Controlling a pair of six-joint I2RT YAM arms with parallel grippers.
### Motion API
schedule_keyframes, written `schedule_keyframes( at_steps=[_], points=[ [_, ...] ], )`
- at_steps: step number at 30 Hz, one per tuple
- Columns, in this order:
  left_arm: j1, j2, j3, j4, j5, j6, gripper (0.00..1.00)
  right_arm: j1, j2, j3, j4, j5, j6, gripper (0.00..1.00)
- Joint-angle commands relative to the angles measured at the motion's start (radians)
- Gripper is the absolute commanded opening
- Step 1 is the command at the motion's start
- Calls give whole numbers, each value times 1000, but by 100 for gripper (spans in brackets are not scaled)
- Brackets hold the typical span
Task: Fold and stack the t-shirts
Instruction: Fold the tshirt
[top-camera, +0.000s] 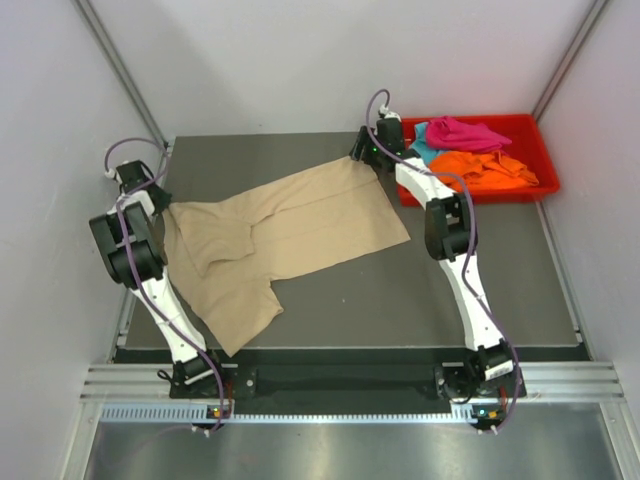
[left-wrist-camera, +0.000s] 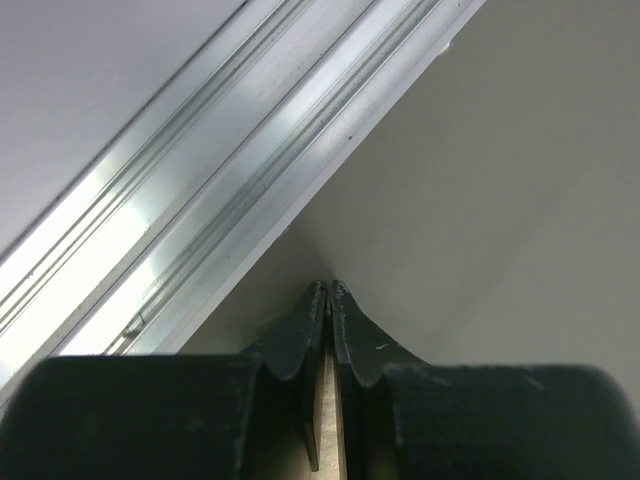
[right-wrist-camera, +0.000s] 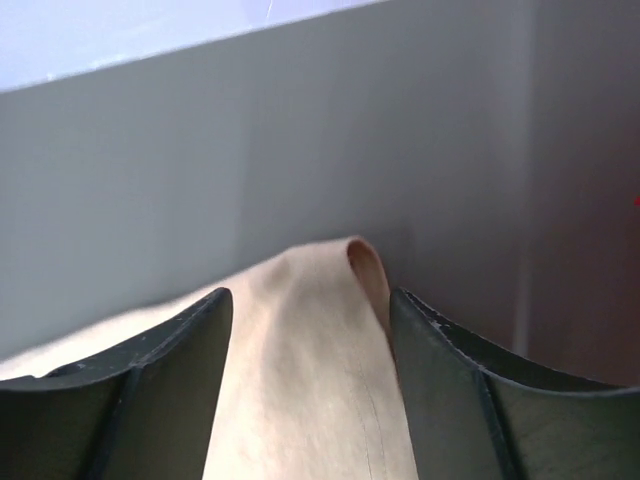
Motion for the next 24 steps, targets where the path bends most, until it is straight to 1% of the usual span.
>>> schedule_keyframes(
  at_steps=[1,2,3,4,6,7,8,9,10,11,13,15,18,20,24],
  points=[
    [7,-58,-29,12,8,-3,10,-1,29,60,63,43,72,64],
    [8,-61,-32,11,6,-3,10,-4,40,63,74,41,91,62],
    [7,-64,-37,12,6,-5,5,-6,46,63,86,35,111,60],
    [7,-65,-38,12,5,-5,4,-10,54,64,97,30,150,53],
    [8,-73,-43,14,-2,-8,1,-12,66,57,115,30,187,45],
    [10,-78,-45,17,-5,-10,0,-15,66,49,141,37,216,34],
    [14,-79,-48,18,-11,-13,0,-15,68,46,152,43,229,28],
    [16,-87,-51,20,-14,-22,0,-16,68,42,160,53,238,25],
    [24,-88,-54,23,-15,-26,0,-20,66,37,176,73,253,15],
    [28,-94,-57,29,-17,-34,0,-21,62,32,184,75,257,10],
    [43,-108,-72,37,-17,-52,0,-23,34,-3,204,157,260,0],
    [51,-131,-100,57,-70,-68,0,-24,0,-61,249,204,269,0],
    [60,-159,-136,87,-113,-83,0,-36,14,-43,250,228,302,0],
    [63,-159,-144,91,-118,-83,0,-44,34,-19,241,221,313,0],
    [65,-122,-103,91,-62,-66,0,-50,55,-6,259,167,329,0]
  ],
)
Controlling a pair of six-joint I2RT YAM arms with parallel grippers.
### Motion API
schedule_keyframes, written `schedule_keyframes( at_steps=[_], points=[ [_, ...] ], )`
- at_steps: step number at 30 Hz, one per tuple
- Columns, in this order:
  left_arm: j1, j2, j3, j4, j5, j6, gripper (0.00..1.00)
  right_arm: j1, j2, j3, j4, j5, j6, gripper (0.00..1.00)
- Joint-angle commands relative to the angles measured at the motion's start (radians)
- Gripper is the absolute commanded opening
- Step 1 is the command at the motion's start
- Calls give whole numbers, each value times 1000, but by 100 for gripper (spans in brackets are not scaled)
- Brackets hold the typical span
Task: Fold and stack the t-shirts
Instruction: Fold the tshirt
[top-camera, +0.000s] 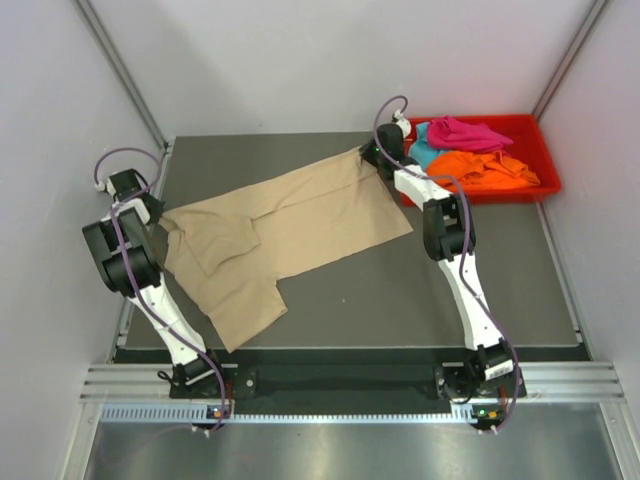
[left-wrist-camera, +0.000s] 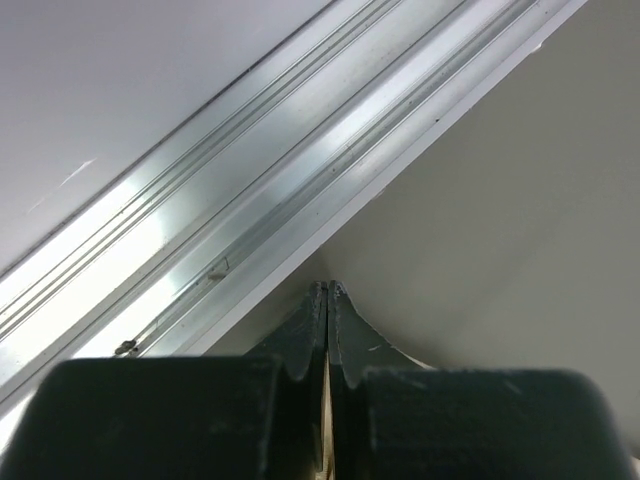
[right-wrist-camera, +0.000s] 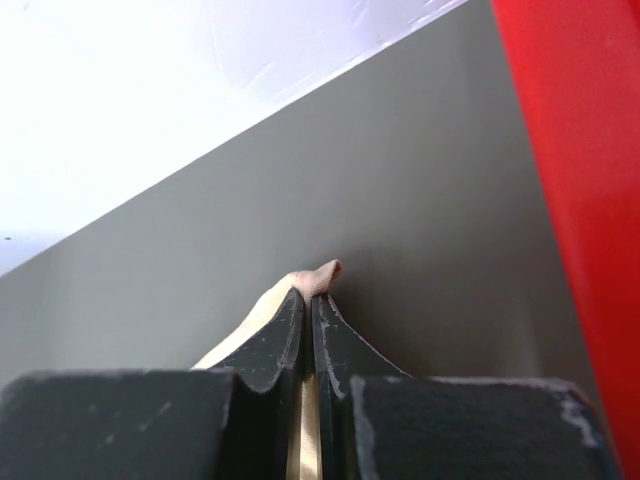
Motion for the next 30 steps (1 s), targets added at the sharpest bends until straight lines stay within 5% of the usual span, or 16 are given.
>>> schedule_keyframes(
  at_steps=[1,5,10,15,22,30],
  points=[
    [23,-19,38,63,18,-12,0,-38,5,35,30,22,33,3],
    [18,-26,40,55,4,-3,4,-40,-3,39,11,-19,25,17],
    [6,-69,43,4,-46,27,31,-15,-35,71,-39,-53,-53,39],
    [-11,-166,18,-54,-88,43,44,-7,-134,75,-117,-53,-105,52],
    [-34,-302,-58,-152,-53,69,46,20,-282,58,-304,-65,-226,78],
    [-36,-469,-264,-269,73,34,45,127,-475,-121,-513,-189,-411,82]
  ],
)
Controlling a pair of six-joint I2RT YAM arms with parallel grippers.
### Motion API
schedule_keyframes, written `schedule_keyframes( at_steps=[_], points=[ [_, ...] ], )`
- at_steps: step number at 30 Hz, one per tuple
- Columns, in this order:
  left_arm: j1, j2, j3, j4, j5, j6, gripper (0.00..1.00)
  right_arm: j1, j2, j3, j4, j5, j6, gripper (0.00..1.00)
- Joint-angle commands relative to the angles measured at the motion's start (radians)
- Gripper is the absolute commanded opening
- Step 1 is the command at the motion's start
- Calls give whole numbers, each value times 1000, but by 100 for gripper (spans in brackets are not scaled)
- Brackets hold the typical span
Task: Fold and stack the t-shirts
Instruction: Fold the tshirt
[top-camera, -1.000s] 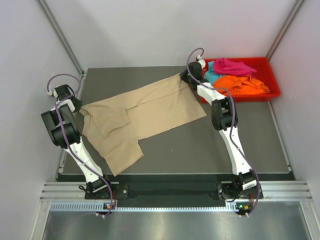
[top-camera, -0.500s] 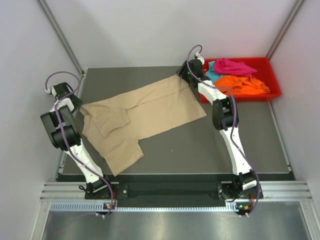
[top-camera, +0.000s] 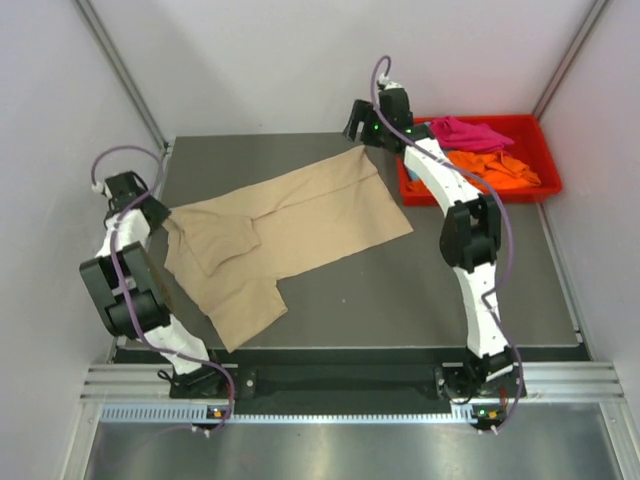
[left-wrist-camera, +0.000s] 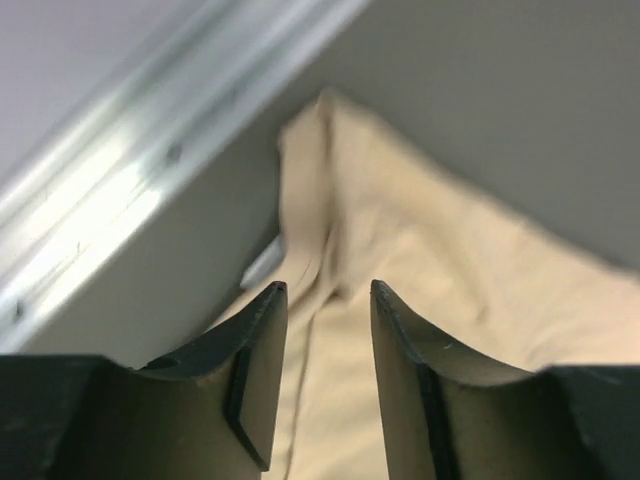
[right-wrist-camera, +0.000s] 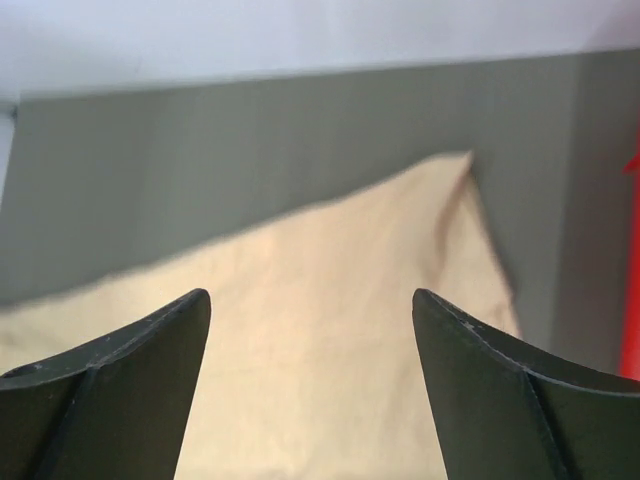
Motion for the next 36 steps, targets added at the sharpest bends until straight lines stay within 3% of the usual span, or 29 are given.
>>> schedule_keyframes(
  at_steps=[1,5,8,12,16,19,24,28,36],
  points=[
    [-14,-112,-110,-100,64,-28,43,122,-142,-120,-140,-74,-137,82],
    [-97,-256,-245,-211,-43,-111,40,211,-332,-431,-126,-65,-157,80],
    [-177,-351,-325,-310,-151,-230,41,205,-465,-654,-71,-88,-99,80],
    [-257,-512,-415,-460,-225,-375,39,159,-573,-832,-40,-145,-63,73],
    [-257,-683,-512,-557,-310,-488,35,116,-651,-982,-17,-155,-63,70],
    [-257,-761,-531,-619,-301,-533,35,58,-674,-1056,1,-186,-30,69],
    [-257,-741,-521,-725,-251,-584,39,-26,-668,-1070,18,-240,-3,68],
    [-258,-679,-547,-741,-197,-593,50,-42,-653,-1043,20,-257,-3,68],
    [-255,-608,-574,-650,-18,-559,50,-50,-641,-1052,32,-274,-8,68]
  ],
)
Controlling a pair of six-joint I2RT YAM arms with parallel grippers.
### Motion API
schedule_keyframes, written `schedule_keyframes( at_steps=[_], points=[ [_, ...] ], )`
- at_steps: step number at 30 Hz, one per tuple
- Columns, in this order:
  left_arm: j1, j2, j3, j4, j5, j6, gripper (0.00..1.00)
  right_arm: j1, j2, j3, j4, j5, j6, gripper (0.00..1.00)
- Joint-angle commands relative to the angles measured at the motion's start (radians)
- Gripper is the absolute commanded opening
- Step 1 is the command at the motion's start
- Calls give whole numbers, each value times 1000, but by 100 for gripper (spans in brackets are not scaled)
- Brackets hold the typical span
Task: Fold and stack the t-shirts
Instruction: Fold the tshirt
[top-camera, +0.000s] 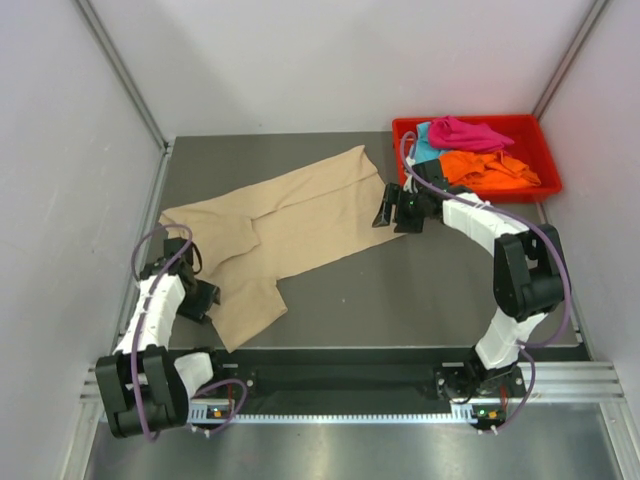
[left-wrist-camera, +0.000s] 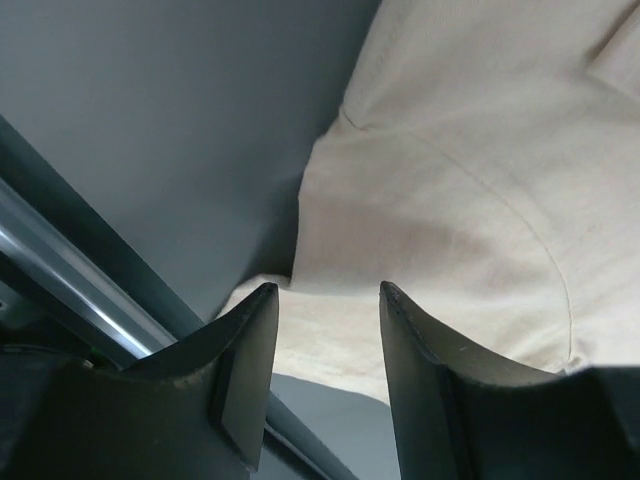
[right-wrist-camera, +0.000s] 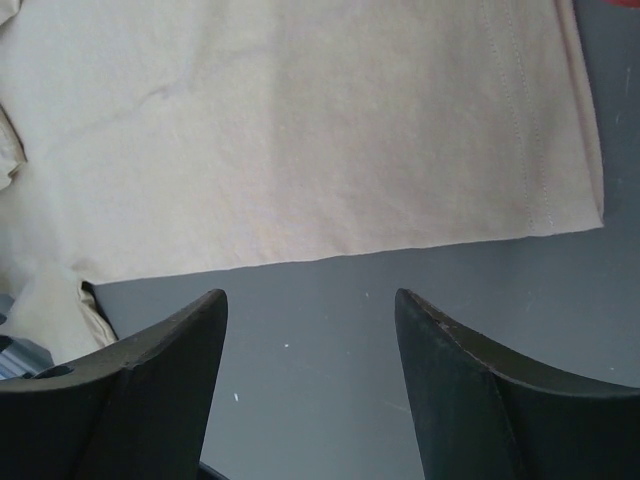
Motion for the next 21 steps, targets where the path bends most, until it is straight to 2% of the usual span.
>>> schedule_keyframes(
  at_steps=[1,5,10,16,21],
  points=[
    [2,29,3,30,90,7,49,-7,-10,17,54,-23,1,68],
    [2,38,22,-31,23,1,49,-10,-15,1,61,-22,-2,68],
    [2,3,26,-22,-33,-35,49,-13,-4,9,62,-31,0,68],
    [2,33,28,-5,-62,-29,52,-13,1,3,65,-36,-3,68],
    [2,50,16,19,-59,-21,47,-17,10,0,70,-29,1,68]
  ],
)
